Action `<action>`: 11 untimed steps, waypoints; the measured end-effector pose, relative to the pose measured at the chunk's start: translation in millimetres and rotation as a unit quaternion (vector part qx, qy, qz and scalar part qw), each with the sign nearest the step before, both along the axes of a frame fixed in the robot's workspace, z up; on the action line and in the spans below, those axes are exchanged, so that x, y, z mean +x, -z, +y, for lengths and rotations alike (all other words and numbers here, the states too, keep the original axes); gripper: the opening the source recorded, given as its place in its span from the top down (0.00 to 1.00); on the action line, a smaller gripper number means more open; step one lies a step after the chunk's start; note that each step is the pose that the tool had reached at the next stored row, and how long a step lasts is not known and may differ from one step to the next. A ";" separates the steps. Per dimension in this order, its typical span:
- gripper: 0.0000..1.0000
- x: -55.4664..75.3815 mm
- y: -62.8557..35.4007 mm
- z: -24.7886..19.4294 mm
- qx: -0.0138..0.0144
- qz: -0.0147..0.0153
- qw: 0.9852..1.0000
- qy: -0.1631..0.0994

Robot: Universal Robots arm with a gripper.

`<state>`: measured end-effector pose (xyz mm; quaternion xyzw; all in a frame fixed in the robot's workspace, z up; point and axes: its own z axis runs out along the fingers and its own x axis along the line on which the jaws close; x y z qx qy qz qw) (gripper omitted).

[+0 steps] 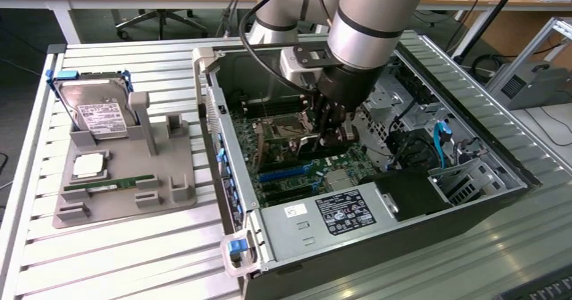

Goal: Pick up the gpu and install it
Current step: 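Insert the gpu into the slot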

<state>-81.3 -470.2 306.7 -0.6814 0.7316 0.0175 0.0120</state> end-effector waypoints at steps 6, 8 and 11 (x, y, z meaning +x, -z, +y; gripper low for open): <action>0.73 -1.3 2.5 0.0 0.000 0.000 1.000 0.000; 0.73 -2.4 3.0 0.0 0.000 0.000 1.000 0.000; 0.73 -4.4 3.6 0.0 0.000 0.000 1.000 0.000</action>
